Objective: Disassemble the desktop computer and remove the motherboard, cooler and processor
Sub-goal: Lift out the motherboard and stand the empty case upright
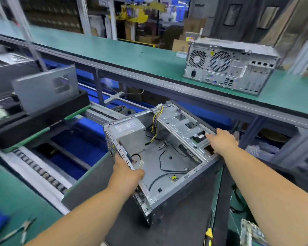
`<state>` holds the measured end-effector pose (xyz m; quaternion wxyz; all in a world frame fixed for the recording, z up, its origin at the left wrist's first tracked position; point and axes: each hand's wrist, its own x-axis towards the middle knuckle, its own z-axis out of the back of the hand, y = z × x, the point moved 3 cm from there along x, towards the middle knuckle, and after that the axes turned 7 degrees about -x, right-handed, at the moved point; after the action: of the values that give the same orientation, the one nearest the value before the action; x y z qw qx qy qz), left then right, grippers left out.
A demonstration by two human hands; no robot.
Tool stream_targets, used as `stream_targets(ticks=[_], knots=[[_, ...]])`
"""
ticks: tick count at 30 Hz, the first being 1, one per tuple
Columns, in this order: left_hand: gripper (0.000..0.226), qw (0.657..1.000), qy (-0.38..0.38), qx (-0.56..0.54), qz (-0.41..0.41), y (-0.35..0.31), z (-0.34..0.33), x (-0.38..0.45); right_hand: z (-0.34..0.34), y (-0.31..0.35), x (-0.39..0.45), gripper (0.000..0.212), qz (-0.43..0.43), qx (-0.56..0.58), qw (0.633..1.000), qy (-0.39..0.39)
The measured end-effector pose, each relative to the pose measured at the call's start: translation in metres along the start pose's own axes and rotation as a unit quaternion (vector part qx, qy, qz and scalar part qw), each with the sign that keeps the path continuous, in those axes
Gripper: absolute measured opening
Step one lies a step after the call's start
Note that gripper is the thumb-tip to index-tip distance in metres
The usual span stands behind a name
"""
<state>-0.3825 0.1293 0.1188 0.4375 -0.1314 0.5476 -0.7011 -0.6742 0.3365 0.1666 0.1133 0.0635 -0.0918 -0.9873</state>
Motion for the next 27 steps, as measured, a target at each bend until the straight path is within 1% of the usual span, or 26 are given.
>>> stream_targets(ticks=[2, 3, 7, 9, 11, 14, 17, 20, 21, 22, 23, 25, 26, 27], knots=[[0.094, 0.999, 0.002, 0.041, 0.004, -0.003, 0.005, 0.005, 0.001, 0.001, -0.002, 0.077, 0.004, -0.029, 1.0, -0.002], [0.094, 0.999, 0.007, 0.044, 0.002, -0.004, 0.009, 0.009, 0.002, 0.001, -0.006, 0.078, 0.004, -0.041, 0.999, -0.009], [0.075, 0.998, 0.032, 0.044, -0.018, -0.013, 0.04, 0.039, 0.007, 0.008, -0.026, 0.076, -0.007, -0.064, 0.998, -0.021], [0.07, 0.997, 0.052, 0.045, -0.028, -0.017, 0.057, 0.062, 0.008, 0.014, -0.041, 0.071, -0.009, -0.068, 0.997, -0.029], [0.072, 0.996, 0.078, 0.026, -0.031, -0.018, 0.072, 0.086, 0.009, 0.021, -0.058, 0.062, -0.013, -0.073, 0.997, -0.037], [0.085, 0.993, 0.113, 0.02, -0.035, -0.016, 0.093, 0.12, 0.004, 0.034, -0.083, 0.044, -0.038, -0.114, 0.992, -0.026], [0.092, 0.988, 0.149, 0.015, -0.031, -0.017, 0.109, 0.153, -0.002, 0.048, -0.103, 0.031, -0.051, -0.159, 0.986, 0.005], [0.098, 0.984, 0.175, 0.026, -0.021, -0.019, 0.119, 0.174, -0.003, 0.063, -0.113, 0.007, -0.049, -0.177, 0.982, 0.049], [0.1, 0.982, 0.184, 0.033, -0.023, -0.021, 0.12, 0.176, -0.001, 0.067, -0.115, 0.004, -0.055, -0.18, 0.98, 0.06], [0.1, 0.981, 0.189, 0.044, -0.026, -0.023, 0.121, 0.175, 0.001, 0.07, -0.116, 0.005, -0.063, -0.182, 0.979, 0.069], [0.098, 0.98, 0.19, 0.054, -0.027, -0.026, 0.121, 0.172, 0.004, 0.074, -0.117, 0.014, -0.071, -0.18, 0.978, 0.075], [0.089, 0.982, 0.172, 0.075, -0.033, -0.032, 0.122, 0.163, 0.004, 0.079, -0.114, 0.045, -0.074, -0.175, 0.979, 0.072], [0.084, 0.984, 0.152, 0.084, -0.036, -0.034, 0.122, 0.155, 0.003, 0.081, -0.11, 0.056, -0.062, -0.175, 0.981, 0.056], [0.082, 0.987, 0.128, 0.09, -0.036, -0.035, 0.124, 0.148, 0.001, 0.083, -0.106, 0.062, -0.044, -0.174, 0.983, 0.037]])
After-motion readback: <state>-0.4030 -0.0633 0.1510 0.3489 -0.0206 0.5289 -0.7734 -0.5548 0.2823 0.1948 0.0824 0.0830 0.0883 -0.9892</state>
